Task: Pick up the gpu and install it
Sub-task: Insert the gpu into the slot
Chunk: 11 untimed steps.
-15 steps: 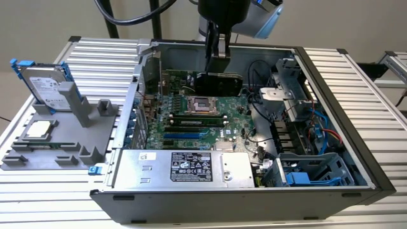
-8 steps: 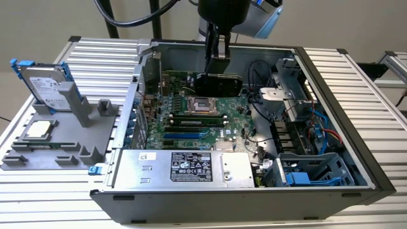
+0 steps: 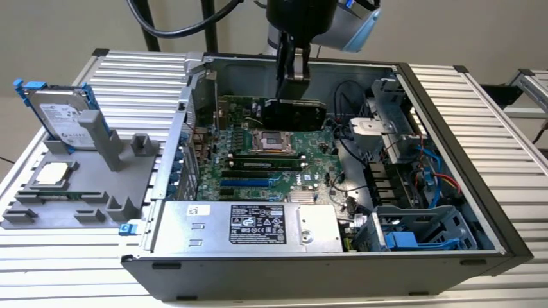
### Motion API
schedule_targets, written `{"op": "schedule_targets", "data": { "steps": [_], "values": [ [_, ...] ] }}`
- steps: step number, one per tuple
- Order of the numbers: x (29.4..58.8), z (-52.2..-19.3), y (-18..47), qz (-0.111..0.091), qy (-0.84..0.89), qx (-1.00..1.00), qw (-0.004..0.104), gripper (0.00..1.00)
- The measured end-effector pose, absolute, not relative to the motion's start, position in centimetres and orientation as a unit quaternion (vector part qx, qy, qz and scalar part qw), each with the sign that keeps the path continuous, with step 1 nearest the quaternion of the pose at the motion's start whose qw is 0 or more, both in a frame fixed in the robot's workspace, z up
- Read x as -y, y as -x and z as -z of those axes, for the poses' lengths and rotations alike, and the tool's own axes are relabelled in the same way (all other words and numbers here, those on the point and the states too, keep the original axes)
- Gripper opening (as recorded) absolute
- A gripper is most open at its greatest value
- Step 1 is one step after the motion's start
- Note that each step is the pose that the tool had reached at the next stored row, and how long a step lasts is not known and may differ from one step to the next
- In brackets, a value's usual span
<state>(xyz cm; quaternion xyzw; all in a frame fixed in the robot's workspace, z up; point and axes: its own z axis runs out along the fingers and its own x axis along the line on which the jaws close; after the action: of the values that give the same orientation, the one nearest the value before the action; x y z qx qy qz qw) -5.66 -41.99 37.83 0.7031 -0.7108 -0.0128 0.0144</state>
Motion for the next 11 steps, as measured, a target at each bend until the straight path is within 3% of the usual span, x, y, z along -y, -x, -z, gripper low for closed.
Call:
{"op": "schedule_targets", "data": {
  "steps": [11],
  "values": [
    [41.99, -37.15, 5.66, 0.013, -0.703, 0.711, 0.014, 0.00]
  ]
}}
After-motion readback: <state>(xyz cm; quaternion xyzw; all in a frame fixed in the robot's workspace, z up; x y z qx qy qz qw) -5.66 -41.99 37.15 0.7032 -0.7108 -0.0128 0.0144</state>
